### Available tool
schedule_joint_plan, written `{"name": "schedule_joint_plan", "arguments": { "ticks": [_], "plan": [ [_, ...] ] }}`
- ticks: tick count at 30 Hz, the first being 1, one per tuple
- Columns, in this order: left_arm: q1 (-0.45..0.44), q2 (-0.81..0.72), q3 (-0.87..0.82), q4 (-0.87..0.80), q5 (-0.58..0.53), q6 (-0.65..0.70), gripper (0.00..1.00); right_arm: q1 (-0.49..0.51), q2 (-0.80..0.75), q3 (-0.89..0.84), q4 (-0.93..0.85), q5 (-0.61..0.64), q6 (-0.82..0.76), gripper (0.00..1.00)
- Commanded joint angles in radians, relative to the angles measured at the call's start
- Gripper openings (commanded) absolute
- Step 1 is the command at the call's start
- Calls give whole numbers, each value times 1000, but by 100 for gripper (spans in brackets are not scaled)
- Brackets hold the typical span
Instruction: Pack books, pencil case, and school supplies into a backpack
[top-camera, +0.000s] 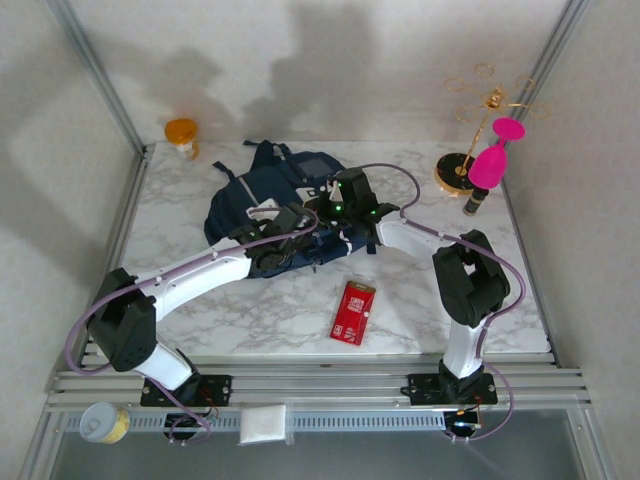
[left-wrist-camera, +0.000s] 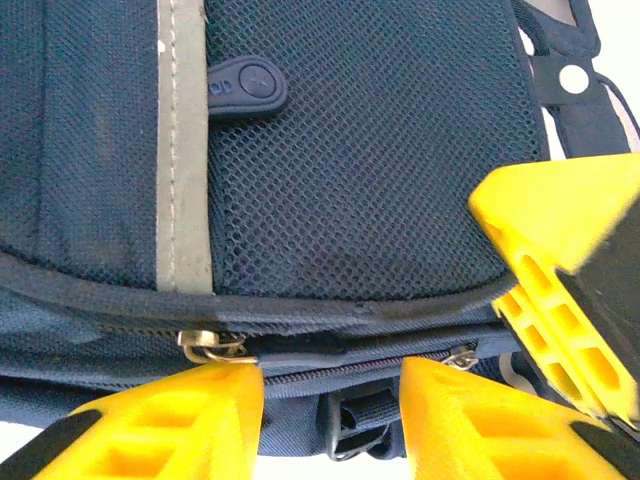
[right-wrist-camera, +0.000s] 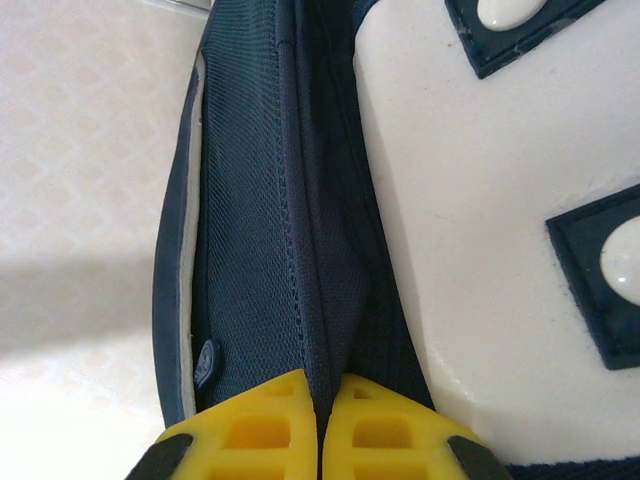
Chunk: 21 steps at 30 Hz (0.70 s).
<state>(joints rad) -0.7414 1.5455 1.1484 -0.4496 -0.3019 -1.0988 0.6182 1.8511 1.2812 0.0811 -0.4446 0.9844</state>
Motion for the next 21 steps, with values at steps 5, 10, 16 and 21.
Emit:
{"name": "schedule_joint_plan", "arguments": {
  "ticks": [5,10,16,21],
  "plan": [
    [31,72,46,-176,-204,-395,36,33,-75,-16,115,-43,18,0],
    [57,64,24,-170,-217,-422,39,40,-76,-20,119,-39,17,0],
    [66,57,-25,-138,-235,-462,33,48,-72,-19,128,-35,25,0],
    [73,52,-61,-80,-238,-484,19,48,-80,-22,120,-28,20,0]
  ]
}}
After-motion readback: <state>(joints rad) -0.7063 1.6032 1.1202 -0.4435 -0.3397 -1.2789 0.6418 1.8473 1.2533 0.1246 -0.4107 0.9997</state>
